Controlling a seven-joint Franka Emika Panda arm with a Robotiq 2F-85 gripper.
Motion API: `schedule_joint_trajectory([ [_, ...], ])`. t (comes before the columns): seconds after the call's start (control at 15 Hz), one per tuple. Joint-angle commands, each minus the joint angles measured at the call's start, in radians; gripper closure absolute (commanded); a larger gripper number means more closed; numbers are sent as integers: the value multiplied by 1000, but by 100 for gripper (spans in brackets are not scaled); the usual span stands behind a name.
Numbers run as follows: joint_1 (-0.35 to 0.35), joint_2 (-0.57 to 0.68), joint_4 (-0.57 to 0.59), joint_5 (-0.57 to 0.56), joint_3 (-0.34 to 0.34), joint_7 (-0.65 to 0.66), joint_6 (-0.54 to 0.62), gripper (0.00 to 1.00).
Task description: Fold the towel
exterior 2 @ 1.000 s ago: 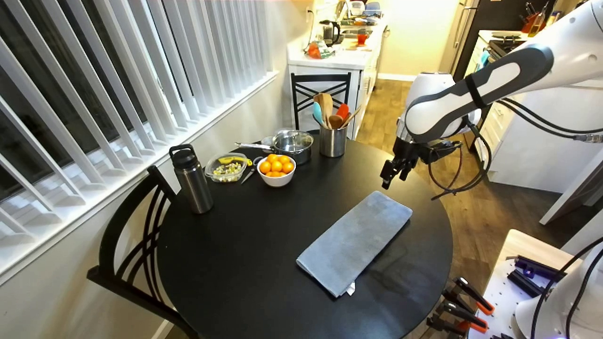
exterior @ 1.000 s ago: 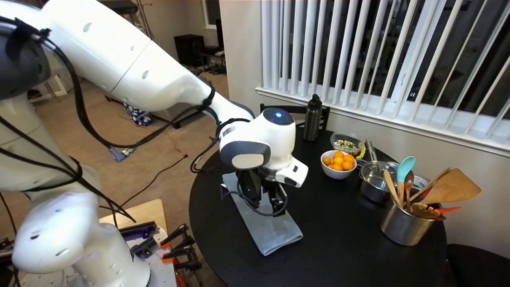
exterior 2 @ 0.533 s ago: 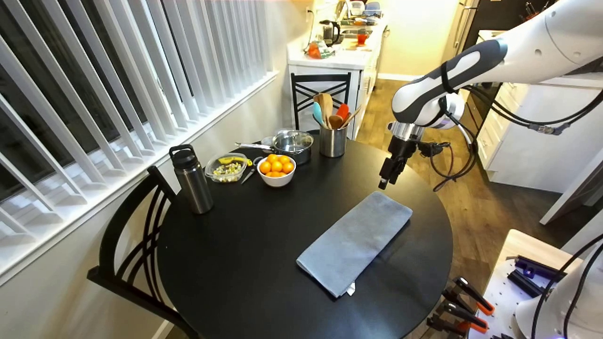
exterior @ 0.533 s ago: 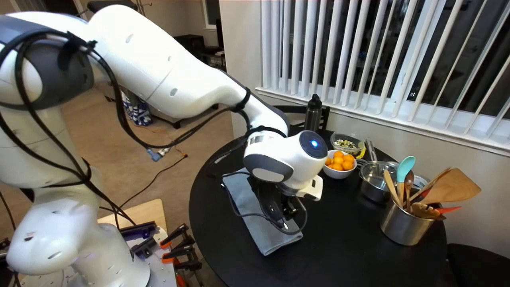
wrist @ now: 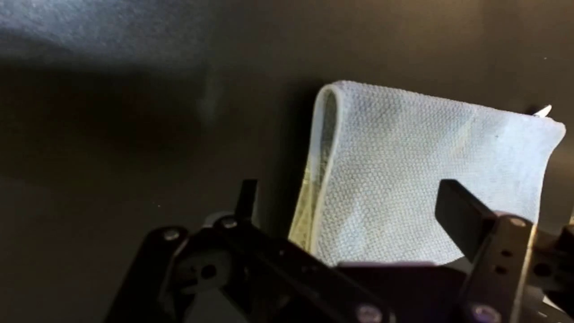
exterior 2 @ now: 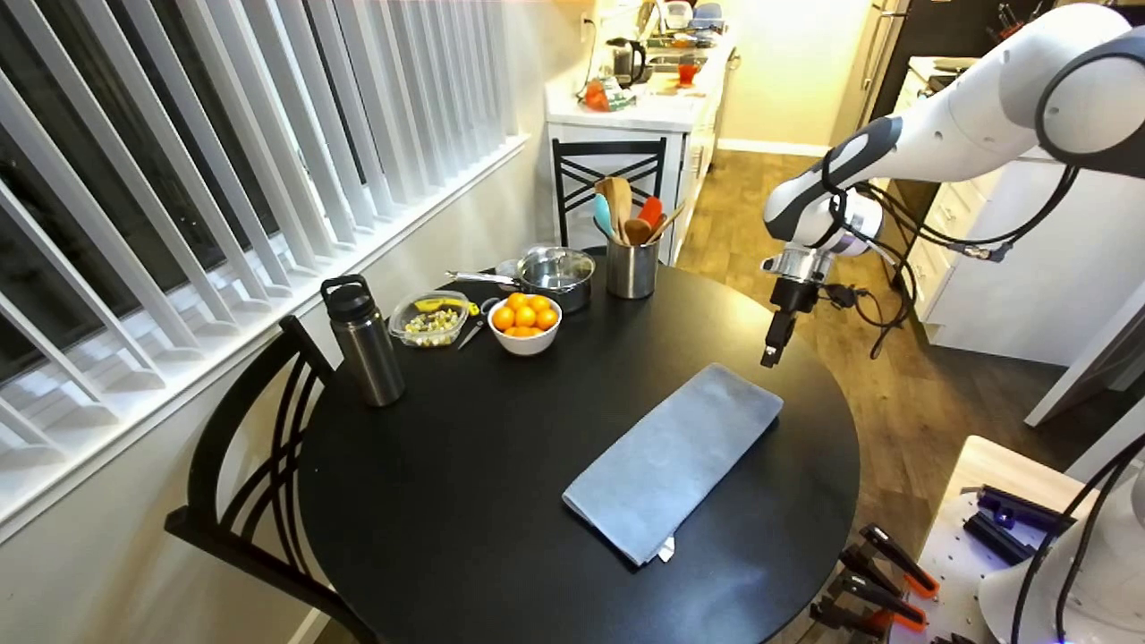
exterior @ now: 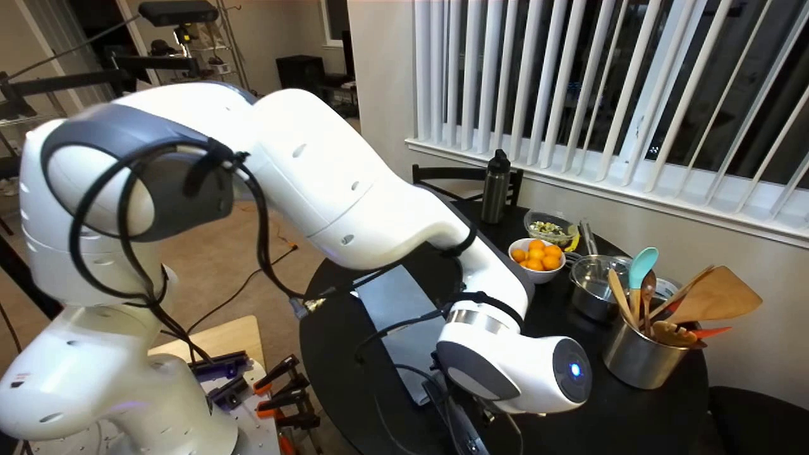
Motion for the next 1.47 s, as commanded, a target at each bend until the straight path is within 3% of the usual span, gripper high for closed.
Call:
schedule_joint_trajectory([
  [0.0,-30,54,55,28,36,-18,-19,0],
  [0.47,-17,47,45,93,50,99,49,0],
  [1.4,-10,134,53,151,70,118,102,0],
])
